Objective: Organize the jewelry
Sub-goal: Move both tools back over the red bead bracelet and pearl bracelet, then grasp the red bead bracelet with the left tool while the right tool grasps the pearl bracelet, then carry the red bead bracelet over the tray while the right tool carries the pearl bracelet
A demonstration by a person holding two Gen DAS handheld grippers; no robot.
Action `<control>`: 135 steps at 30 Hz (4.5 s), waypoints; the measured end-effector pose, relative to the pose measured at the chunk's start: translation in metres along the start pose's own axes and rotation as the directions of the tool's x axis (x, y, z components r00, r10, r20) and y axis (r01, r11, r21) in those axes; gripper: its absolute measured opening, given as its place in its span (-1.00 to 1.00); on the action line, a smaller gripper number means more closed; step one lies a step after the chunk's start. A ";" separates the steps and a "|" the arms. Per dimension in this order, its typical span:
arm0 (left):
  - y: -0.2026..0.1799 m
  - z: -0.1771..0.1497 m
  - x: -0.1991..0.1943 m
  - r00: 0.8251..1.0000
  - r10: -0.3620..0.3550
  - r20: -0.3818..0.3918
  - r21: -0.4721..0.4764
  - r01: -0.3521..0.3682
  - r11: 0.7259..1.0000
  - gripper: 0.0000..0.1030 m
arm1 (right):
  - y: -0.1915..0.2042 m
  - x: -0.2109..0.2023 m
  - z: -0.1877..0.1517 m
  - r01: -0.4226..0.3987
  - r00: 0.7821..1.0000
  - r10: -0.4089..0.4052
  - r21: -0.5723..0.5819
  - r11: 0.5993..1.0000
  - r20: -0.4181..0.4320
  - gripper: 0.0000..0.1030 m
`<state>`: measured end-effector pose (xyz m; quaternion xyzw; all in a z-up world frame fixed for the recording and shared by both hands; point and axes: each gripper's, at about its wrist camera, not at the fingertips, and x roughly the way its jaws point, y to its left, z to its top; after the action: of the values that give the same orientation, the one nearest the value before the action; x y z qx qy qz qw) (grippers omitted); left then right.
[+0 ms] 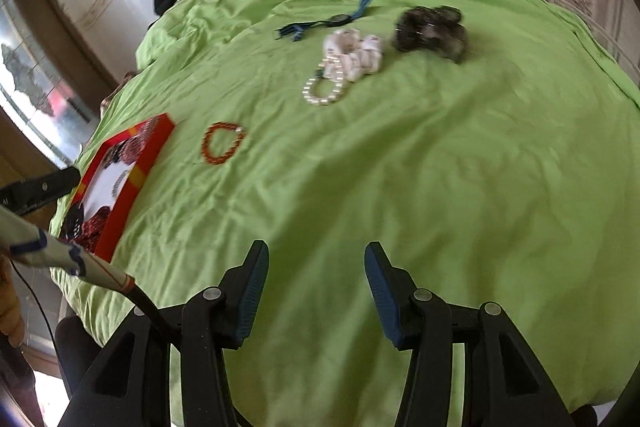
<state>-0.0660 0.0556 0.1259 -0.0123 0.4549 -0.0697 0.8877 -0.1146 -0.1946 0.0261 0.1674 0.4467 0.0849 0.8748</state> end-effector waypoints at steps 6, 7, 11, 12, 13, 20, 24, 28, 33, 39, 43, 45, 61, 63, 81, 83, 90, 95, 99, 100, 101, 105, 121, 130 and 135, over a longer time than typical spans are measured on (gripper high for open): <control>-0.004 0.005 0.024 1.000 -0.001 -0.029 -0.018 0.001 1.000 -0.03 | -0.019 0.002 0.006 0.004 1.000 -0.004 0.028 1.000 0.009 0.05; -0.005 0.006 0.029 0.999 -0.004 -0.033 -0.022 0.004 1.000 -0.03 | -0.020 0.004 0.008 0.006 1.000 -0.006 0.029 1.000 0.007 0.05; -0.008 0.014 0.057 0.998 -0.019 -0.064 -0.041 0.017 0.999 -0.03 | -0.024 0.014 0.020 0.005 1.000 -0.005 0.034 0.999 0.001 0.05; -0.009 0.017 0.066 0.997 -0.024 -0.071 -0.044 0.021 0.999 -0.03 | -0.025 0.018 0.027 0.005 1.000 -0.005 0.031 1.000 0.000 0.05; -0.011 0.019 0.071 0.997 -0.026 -0.075 -0.046 0.023 0.999 -0.03 | -0.025 0.022 0.031 0.006 1.000 -0.006 0.028 1.000 0.001 0.05; -0.020 0.044 0.128 0.993 -0.053 -0.107 -0.040 0.049 0.998 -0.03 | -0.024 0.066 0.086 -0.010 1.000 0.009 0.037 0.999 0.004 0.05; -0.017 0.051 0.156 0.989 -0.060 -0.136 -0.051 0.053 0.997 -0.04 | -0.022 0.092 0.110 -0.015 1.000 0.015 0.041 0.999 -0.010 0.05; -0.015 0.055 0.173 0.986 -0.078 -0.151 -0.052 0.071 0.996 -0.12 | -0.019 0.115 0.126 -0.005 1.000 0.006 0.038 0.999 -0.028 0.05; -0.017 0.056 0.183 0.986 -0.079 -0.146 -0.030 0.076 0.997 -0.12 | -0.016 0.135 0.137 0.018 1.000 -0.017 0.055 0.998 -0.023 -0.01; -0.029 0.055 0.185 0.990 -0.050 -0.131 0.015 0.052 0.999 -0.58 | -0.014 0.148 0.146 0.090 0.996 -0.090 0.039 0.995 -0.020 -0.67; -0.031 0.058 0.176 0.989 -0.072 -0.131 0.013 0.074 0.997 -0.86 | -0.018 0.136 0.144 0.055 0.998 -0.053 0.053 0.997 -0.027 -0.78; -0.032 0.058 0.166 0.987 -0.096 -0.126 0.002 0.097 0.995 -0.86 | -0.021 0.122 0.140 0.036 0.999 -0.035 0.066 0.997 -0.013 -0.79; -0.042 0.043 0.058 0.979 -0.205 -0.023 -0.007 0.204 0.979 -0.86 | -0.013 0.003 0.087 0.028 0.994 -0.033 0.046 0.999 0.101 -0.79; -0.044 0.040 0.046 0.980 -0.201 -0.010 0.010 0.201 0.980 -0.86 | -0.010 -0.007 0.081 0.029 0.993 -0.033 0.043 0.999 0.109 -0.79; -0.053 -0.010 -0.030 0.976 -0.193 0.095 0.098 0.184 0.978 -0.86 | -0.004 -0.087 0.024 0.098 0.979 -0.103 0.038 0.995 0.178 -0.79; -0.056 -0.013 -0.031 0.974 -0.206 0.091 0.103 0.197 0.975 -0.86 | -0.009 -0.096 0.020 0.111 0.975 -0.118 0.047 0.993 0.187 -0.79; -0.058 -0.014 -0.036 0.969 -0.221 0.107 0.124 0.207 0.970 -0.86 | -0.017 -0.104 0.016 0.141 0.970 -0.153 0.076 0.987 0.188 -0.79; -0.044 -0.012 -0.040 0.968 -0.215 0.133 0.108 0.201 0.974 -0.86 | -0.006 -0.103 0.017 0.151 0.970 -0.157 0.049 0.987 0.184 -0.79; -0.026 -0.011 -0.045 0.968 -0.198 0.155 0.090 0.186 0.978 -0.86 | 0.006 -0.101 0.018 0.151 0.972 -0.152 0.024 0.988 0.179 -0.79; -0.022 -0.010 -0.047 0.968 -0.194 0.159 0.086 0.183 0.979 -0.86 | 0.010 -0.099 0.019 0.151 0.972 -0.152 0.016 0.988 0.177 -0.79; -0.015 -0.010 -0.048 0.968 -0.189 0.165 0.079 0.178 0.981 -0.86 | 0.014 -0.098 0.020 0.152 0.973 -0.151 0.010 0.988 0.174 -0.79; 0.011 -0.007 -0.054 0.972 -0.150 0.183 0.053 0.142 0.988 -0.86 | 0.031 -0.091 0.025 0.143 0.978 -0.138 -0.024 0.989 0.155 -0.79; 0.205 0.028 -0.032 0.997 0.061 0.049 -0.134 -0.054 0.990 -0.86 | 0.174 -0.013 0.065 -0.069 0.997 0.071 -0.250 0.966 0.001 -0.79; 0.256 0.050 0.031 1.000 -0.017 -0.025 -0.247 0.010 0.969 -0.86 | 0.285 0.045 0.084 -0.208 0.978 0.184 -0.340 0.917 -0.103 -0.79; 0.293 0.063 0.058 0.998 0.023 -0.058 -0.302 -0.039 0.953 -0.86 | 0.348 0.091 0.086 -0.348 0.934 0.299 -0.317 0.882 -0.193 -0.78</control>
<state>0.0511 0.3349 0.0911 -0.1390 0.4838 0.0145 0.8639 0.0087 0.1374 0.1322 0.0768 0.4501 0.3186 0.8307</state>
